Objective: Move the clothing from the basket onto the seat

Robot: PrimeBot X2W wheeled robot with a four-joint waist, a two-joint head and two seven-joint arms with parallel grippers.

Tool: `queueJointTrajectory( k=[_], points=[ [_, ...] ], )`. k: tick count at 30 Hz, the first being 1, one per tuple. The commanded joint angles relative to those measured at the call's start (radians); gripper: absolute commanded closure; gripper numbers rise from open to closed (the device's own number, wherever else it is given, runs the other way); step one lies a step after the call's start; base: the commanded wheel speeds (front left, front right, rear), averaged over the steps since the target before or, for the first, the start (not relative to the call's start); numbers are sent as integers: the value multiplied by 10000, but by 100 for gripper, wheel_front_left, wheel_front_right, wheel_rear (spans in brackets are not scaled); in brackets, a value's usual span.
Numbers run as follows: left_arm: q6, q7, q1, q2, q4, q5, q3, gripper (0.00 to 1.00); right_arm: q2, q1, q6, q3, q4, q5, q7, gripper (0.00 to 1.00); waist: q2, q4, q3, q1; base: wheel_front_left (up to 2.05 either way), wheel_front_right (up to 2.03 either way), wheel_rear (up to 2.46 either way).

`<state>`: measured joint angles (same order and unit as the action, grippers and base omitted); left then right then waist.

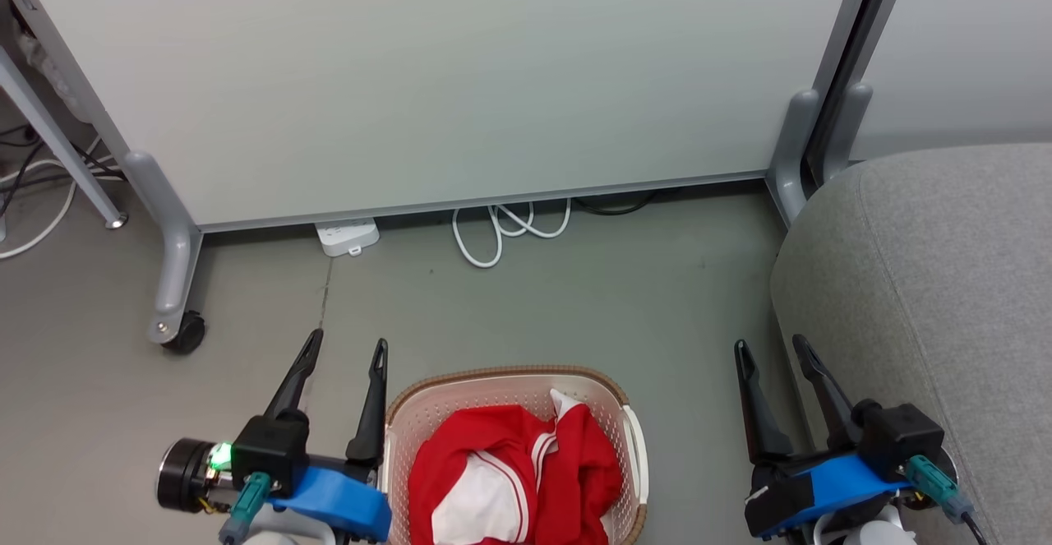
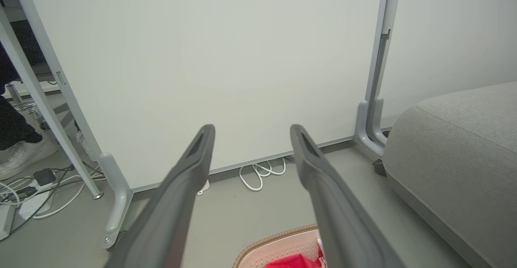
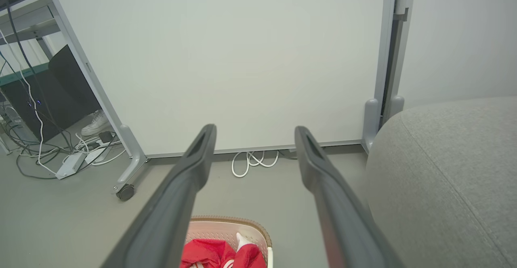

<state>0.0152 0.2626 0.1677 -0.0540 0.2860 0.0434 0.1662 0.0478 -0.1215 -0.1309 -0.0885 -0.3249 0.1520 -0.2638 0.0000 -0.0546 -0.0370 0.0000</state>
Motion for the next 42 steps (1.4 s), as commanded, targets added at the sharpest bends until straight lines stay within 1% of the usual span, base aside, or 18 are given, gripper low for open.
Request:
queueJointTrajectory(
  k=[1, 7, 12, 17, 22, 27, 38, 42],
  points=[
    [80, 35, 187, -99, 98, -68, 26, 0, 44, -109, 3, 2, 7, 70, -14, 0, 0, 26, -106, 0, 0, 0, 0],
    [583, 33, 1113, -277, 902, -287, 462, 0, 43, -432, 3, 62, 109, 8, -13, 0, 0, 295, -731, 0, 0, 0, 0],
    [911, 35, 2197, -507, 1817, -564, 1089, 0, 41, -851, 3, 167, 252, -70, -13, 0, 0, 655, -1630, 0, 0, 0, 0],
    [1094, 33, 3371, -708, 2820, -798, 1928, 0, 41, -1375, 3, 291, 441, -91, -13, 0, 0, 1039, -2674, 0, 0, 0, 0],
    [1143, 35, 4444, -983, 3856, -987, 2970, 0, 36, -1942, 3, 371, 660, 28, -13, 0, 0, 1396, -3724, 0, 0, 0, 0],
    [1151, 33, 5388, -1252, 4895, -820, 4438, 0, 35, -2458, 3, 397, 868, 198, -11, 0, 0, 1644, -4636, 0, 0, 0, 0],
    [1146, 35, 7266, -1730, 7202, -545, 8015, 0, 35, -3410, 3, 358, 1296, 314, -13, 0, 0, 1980, -6527, 0, 0, 0, 0],
    [1139, 33, 7893, -1912, 8014, -320, 8940, 0, 35, -3681, 3, 367, 1438, 369, -13, 0, 0, 2141, -7156, 0, 0, 0, 0]
  ],
)
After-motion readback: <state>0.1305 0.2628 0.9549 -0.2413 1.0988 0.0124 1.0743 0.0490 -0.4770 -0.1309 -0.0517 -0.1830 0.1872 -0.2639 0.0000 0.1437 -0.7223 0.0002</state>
